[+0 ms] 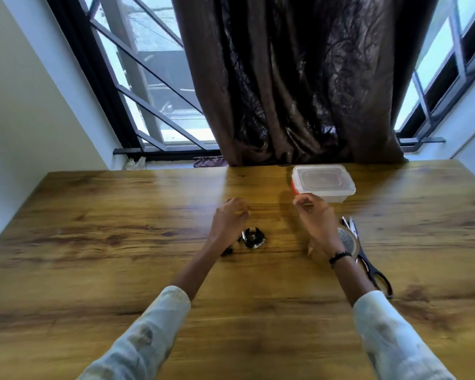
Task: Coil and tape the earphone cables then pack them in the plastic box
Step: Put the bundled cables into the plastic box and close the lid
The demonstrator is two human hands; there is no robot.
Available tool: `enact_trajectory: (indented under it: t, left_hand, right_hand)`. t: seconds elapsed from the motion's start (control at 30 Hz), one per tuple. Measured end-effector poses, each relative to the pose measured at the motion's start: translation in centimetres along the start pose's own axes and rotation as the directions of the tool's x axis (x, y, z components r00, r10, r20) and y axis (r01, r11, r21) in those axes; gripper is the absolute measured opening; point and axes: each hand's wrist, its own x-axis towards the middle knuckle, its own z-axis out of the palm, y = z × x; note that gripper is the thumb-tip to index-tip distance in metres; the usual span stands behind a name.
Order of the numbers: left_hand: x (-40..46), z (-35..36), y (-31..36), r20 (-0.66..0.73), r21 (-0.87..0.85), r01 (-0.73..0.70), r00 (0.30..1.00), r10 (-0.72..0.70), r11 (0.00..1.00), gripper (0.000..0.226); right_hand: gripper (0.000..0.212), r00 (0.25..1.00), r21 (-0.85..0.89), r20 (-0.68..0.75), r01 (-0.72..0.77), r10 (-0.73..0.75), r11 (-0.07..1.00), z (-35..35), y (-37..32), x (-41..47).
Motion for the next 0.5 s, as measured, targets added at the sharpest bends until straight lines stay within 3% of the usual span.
enact_trajectory:
  t: [0.13,0.33,0.5]
  left_hand:
    - [2.9,3.0,3.5,0.132,-0.141,0.097,0.988,-0.078,0.985,0.040]
    - [6.3,7.6,6.3,0.219,-0.181,0.158,0.969,-0.116,0.971,0.056]
    - [8.5,10.6,7.2,0.228,-0.206,0.204,0.961,-0.156,0.957,0.065]
  right_hand:
    - [0.024,0.992,-0.033,-0.042,-0.124,0.123,0.992,-3.5,2.6,3.1]
    - [0.040,0.971,-0.136,-0.079,-0.236,0.227,0.962,-6.3,6.6,7.2]
    - [0.039,0.933,-0.059,-0.039,-0.358,0.357,0.932,-7.3,8.7,9.3]
